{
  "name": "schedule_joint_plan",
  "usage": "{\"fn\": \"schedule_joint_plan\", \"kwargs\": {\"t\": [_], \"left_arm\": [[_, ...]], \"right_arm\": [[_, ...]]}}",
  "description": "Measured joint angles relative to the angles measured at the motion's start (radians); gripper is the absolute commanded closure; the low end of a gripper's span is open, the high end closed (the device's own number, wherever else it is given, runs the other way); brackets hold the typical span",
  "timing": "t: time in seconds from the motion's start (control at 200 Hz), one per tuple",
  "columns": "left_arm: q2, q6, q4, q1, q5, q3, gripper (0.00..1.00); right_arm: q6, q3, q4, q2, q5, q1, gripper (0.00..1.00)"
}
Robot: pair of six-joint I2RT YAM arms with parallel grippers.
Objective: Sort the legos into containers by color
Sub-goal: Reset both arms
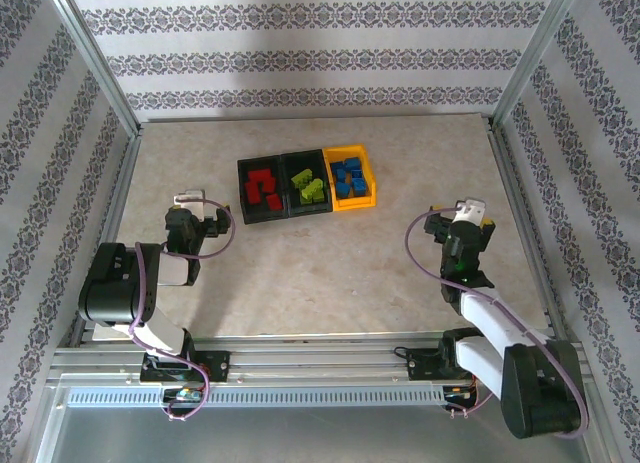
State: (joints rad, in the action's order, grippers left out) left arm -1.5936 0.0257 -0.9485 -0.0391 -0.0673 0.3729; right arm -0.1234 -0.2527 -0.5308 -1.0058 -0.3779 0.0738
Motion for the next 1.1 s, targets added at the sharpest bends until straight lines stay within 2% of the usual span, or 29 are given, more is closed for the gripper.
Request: {"fn": "schedule_joint_plan", "kwargs": {"t": [0.2, 0.495, 0.889, 1.104], "left_arm": [[0.0, 0.0, 0.0, 0.0, -0.001, 0.0, 0.0], [0.0, -0.009, 0.001, 0.0, -0.031, 0.0, 0.0], [0.0, -0.016, 0.001, 0.0, -0.034, 0.0, 0.01], [0.0, -0.016, 0.001, 0.0, -0.035, 0.0, 0.0]], "right_arm": [[0.004, 0.006, -0.151, -0.117, 0.077, -0.006, 0.02], [0.05, 0.006, -0.301, -0.204, 0.118, -0.011, 0.02], [0.063, 0.023, -0.526, -0.482, 0.155, -0.021, 0.02], [0.052, -0.028, -0.505, -0.523, 0.159, -0.046, 0.02]]}}
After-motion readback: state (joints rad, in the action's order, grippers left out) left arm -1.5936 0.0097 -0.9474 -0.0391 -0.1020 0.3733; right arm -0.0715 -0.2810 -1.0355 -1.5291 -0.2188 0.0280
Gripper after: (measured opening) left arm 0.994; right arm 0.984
